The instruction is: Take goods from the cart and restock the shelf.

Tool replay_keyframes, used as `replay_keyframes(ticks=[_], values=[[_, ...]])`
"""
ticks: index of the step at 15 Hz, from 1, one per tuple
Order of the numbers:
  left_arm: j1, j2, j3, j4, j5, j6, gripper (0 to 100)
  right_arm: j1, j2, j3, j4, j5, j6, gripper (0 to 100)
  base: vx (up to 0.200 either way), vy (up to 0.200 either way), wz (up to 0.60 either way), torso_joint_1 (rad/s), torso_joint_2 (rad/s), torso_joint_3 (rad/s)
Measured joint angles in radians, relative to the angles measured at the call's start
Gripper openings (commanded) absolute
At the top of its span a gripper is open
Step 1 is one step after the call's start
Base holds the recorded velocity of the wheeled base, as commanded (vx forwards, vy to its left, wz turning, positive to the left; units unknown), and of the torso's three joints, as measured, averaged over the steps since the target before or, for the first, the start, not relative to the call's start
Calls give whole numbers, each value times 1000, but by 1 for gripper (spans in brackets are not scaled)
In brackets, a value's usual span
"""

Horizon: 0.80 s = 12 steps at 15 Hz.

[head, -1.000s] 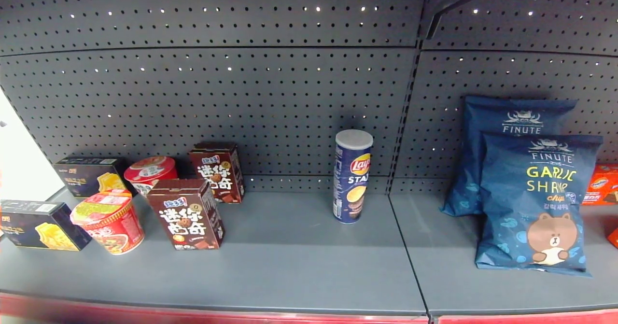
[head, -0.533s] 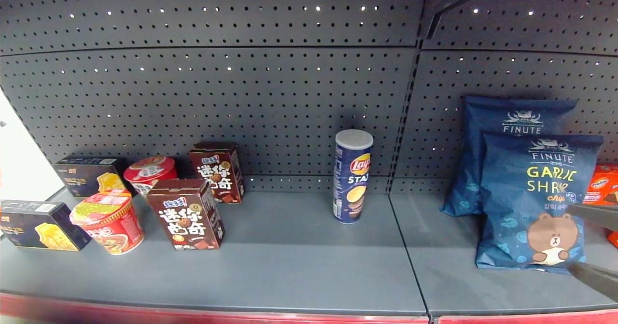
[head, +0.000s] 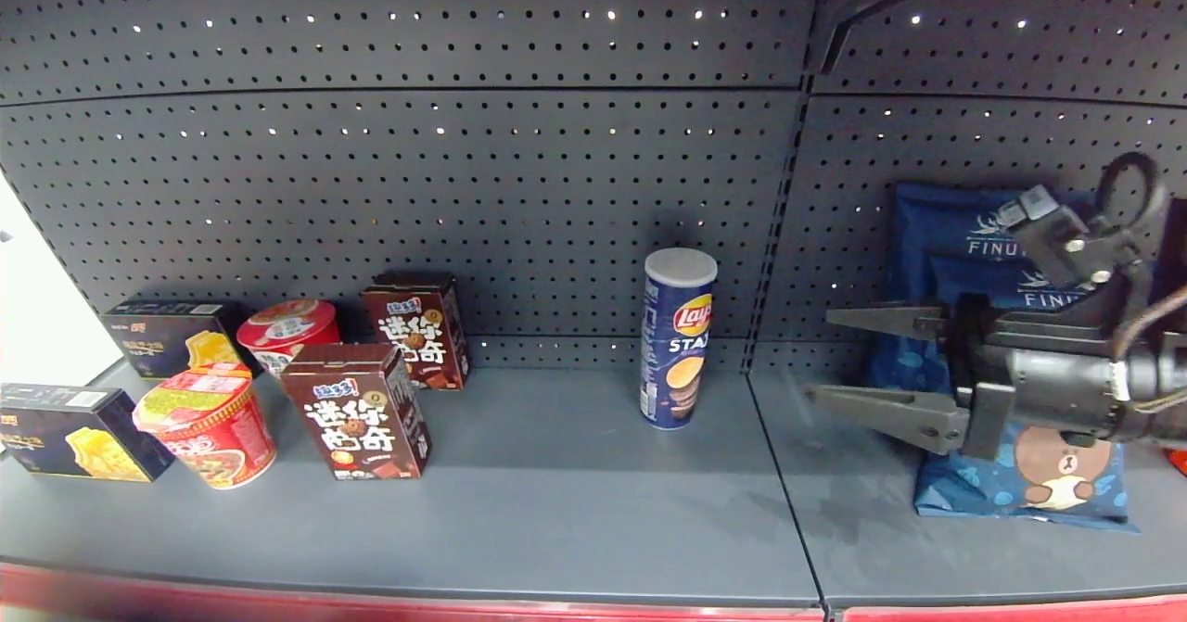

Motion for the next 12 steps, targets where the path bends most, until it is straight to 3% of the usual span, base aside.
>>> replay_keyframes(ticks=[5,12], values=[[-3,-6,8,4,-3,-20,0,-57,274,-139,-106,158,-36,100,0,0,0,0,0,0],[-6,-21,14,11,-3,-23,0,-43,514,-318,-110,180,-36,100,0,0,0,0,0,0]])
